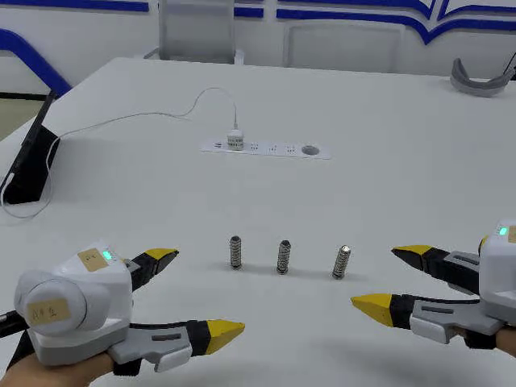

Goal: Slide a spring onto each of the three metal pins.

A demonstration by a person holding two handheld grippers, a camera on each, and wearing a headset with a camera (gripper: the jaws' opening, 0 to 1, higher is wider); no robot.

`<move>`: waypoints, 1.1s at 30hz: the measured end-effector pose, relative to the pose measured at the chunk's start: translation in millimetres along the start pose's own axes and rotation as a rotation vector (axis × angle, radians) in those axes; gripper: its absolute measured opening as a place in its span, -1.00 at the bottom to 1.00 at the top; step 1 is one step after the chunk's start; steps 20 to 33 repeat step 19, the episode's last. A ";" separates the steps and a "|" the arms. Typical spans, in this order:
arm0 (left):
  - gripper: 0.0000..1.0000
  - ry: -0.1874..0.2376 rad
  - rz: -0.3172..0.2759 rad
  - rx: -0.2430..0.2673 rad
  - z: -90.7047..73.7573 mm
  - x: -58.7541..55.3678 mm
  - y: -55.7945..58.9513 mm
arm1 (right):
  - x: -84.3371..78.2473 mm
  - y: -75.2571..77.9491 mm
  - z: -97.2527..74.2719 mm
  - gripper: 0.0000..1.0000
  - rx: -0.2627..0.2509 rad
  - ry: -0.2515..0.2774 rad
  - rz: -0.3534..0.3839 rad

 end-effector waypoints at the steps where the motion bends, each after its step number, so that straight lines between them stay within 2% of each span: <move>1: 0.71 0.000 0.000 0.000 0.0 0.2 0.1 | 0.6 0.5 -0.4 0.28 -0.003 0.004 0.000; 33: 0.71 -0.001 -0.011 0.000 -1.3 -0.9 0.0 | 0.3 0.3 -0.1 0.34 -0.011 0.008 0.012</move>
Point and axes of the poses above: the centre of the closed fingertips' face, and the gripper's own axes: z roughly forward along the fingers, y roughly to its right, x roughly out of its top, the point moved 5 cm from there along -z, roughly backward along the fingers, and after that the axes turned 11 degrees about x, right-handed, at the moved point
